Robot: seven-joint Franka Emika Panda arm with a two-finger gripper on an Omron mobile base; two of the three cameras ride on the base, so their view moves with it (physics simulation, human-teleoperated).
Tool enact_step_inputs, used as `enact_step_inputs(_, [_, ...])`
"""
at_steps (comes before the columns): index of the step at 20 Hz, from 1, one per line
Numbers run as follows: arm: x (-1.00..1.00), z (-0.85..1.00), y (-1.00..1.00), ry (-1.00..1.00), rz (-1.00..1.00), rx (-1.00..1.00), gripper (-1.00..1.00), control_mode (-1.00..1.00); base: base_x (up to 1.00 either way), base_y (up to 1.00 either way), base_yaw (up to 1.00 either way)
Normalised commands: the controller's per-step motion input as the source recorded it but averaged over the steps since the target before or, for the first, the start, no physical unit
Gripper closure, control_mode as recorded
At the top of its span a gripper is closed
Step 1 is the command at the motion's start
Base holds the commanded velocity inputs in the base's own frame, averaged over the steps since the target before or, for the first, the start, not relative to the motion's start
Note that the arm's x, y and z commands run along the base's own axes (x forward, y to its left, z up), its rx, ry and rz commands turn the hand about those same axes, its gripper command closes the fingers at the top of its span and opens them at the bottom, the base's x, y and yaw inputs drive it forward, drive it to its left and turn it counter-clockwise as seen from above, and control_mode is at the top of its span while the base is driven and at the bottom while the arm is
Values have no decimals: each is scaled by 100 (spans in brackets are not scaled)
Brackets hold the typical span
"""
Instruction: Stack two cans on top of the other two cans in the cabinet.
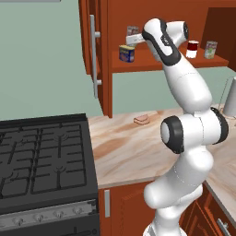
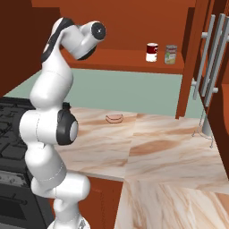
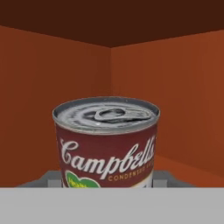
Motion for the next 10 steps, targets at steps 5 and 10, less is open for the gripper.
enact_step_inputs(5, [1,-4,-7,0,0,3,100,-100,0,0,0])
enact_step_inputs(10, [2,-7,-1,0,0,1,100,-100,0,0,0])
